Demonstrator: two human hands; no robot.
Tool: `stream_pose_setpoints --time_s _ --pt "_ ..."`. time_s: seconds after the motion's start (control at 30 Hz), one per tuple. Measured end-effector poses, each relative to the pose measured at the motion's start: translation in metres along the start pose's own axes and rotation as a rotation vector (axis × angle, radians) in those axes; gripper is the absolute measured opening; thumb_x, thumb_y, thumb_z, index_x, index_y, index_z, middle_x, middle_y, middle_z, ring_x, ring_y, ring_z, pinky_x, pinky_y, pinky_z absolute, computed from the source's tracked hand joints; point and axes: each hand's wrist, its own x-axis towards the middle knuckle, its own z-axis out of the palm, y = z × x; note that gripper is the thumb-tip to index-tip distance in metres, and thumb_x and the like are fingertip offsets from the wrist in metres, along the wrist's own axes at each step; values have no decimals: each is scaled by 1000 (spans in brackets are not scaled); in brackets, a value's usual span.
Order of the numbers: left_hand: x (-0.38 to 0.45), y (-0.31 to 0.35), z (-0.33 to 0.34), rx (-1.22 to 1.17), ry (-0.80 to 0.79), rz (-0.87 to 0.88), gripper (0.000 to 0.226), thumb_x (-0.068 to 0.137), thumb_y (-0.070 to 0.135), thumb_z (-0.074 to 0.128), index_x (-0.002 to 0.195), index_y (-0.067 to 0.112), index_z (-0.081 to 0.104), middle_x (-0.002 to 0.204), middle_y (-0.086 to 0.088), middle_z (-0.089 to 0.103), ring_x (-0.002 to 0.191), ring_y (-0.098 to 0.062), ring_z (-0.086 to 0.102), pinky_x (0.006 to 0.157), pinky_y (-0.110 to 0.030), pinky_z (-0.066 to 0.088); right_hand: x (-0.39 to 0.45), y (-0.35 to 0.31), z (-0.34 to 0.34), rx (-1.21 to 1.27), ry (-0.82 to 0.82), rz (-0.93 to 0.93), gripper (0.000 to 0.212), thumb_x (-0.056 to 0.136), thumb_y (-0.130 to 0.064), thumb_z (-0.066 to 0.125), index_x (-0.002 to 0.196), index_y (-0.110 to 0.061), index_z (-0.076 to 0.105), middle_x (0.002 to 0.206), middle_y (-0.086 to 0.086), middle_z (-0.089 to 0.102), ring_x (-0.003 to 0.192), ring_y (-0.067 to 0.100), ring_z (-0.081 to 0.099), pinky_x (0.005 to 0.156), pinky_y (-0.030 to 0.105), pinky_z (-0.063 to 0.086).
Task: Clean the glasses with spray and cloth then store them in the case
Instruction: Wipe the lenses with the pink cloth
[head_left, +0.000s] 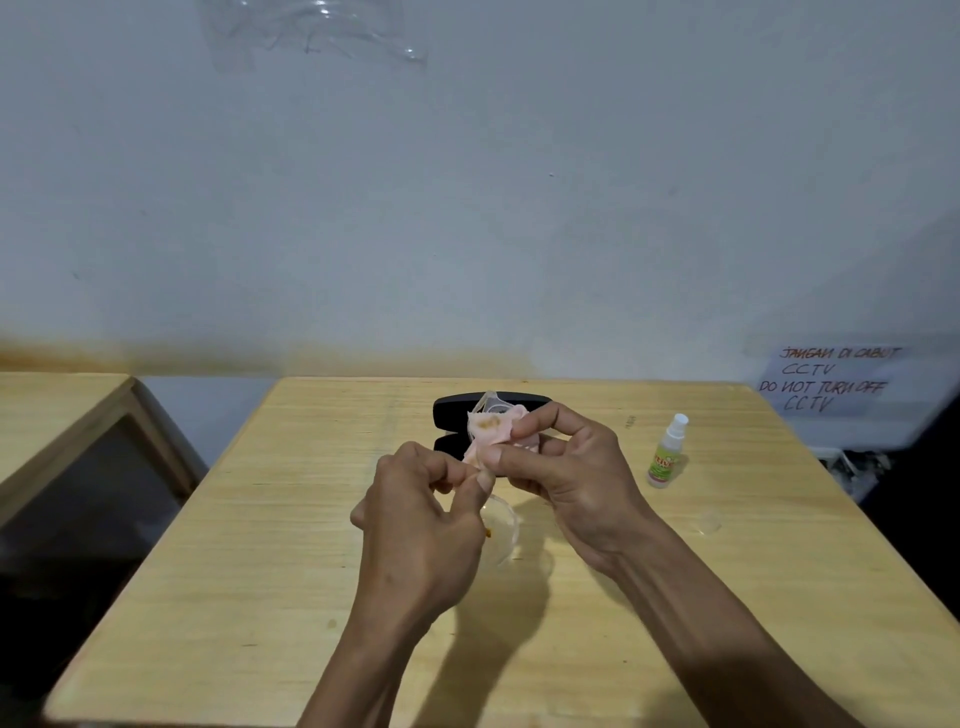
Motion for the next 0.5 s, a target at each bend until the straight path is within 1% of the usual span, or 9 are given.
stream_pose_setpoints --time_s 0.1,0.17,0.23,0.3,0.37,0.43,0.5 --pt "-2 2 2 91 -2 49 22 82 25 75 65 28 60 82 7 60 89 -10 53 92 -45 40 2 -3 1 58 5 -8 30 73 12 79 72 -13 62 68 7 71 63 21 70 66 29 55" --pt "-4 2 3 112 -3 64 18 82 25 74 69 27 62 84 7 59 89 -12 53 89 -41 38 6 -4 2 122 31 14 31 75 10 77 67 -16 63 76 10 71 67 24 69 62 31 55" --pt "-6 2 3 105 5 67 19 82 25 74 68 26 62 83 6 59 84 -8 52 91 -47 41 10 -3 3 185 58 51 31 76 8 77 64 -18 63 85 14 70 73 28 67 63 34 53" --pt "-7 2 3 59 18 58 25 81 23 76 63 27 59 80 5 61 81 -4 53 92 -53 42 12 -2 3 222 73 88 29 76 4 78 66 -18 63 88 14 71 75 27 68 64 34 51" --pt "-6 1 3 -11 25 33 24 79 28 76 62 25 59 78 5 63 77 -4 54 90 -58 43 12 1 3 238 86 101 27 78 1 78 70 -18 61 87 10 73 72 23 68 63 33 53" --pt "-5 1 4 -68 27 -10 22 74 38 71 64 21 62 75 8 63 71 -4 55 91 -61 43 10 3 4 222 84 88 27 80 0 77 71 -18 59 85 7 73 70 21 68 63 31 53" --pt "-4 2 5 -104 30 -33 25 70 42 68 65 18 64 73 11 62 74 -5 59 91 -61 44 8 5 4 174 67 61 33 79 1 78 68 -20 55 80 5 71 68 19 67 64 30 52"
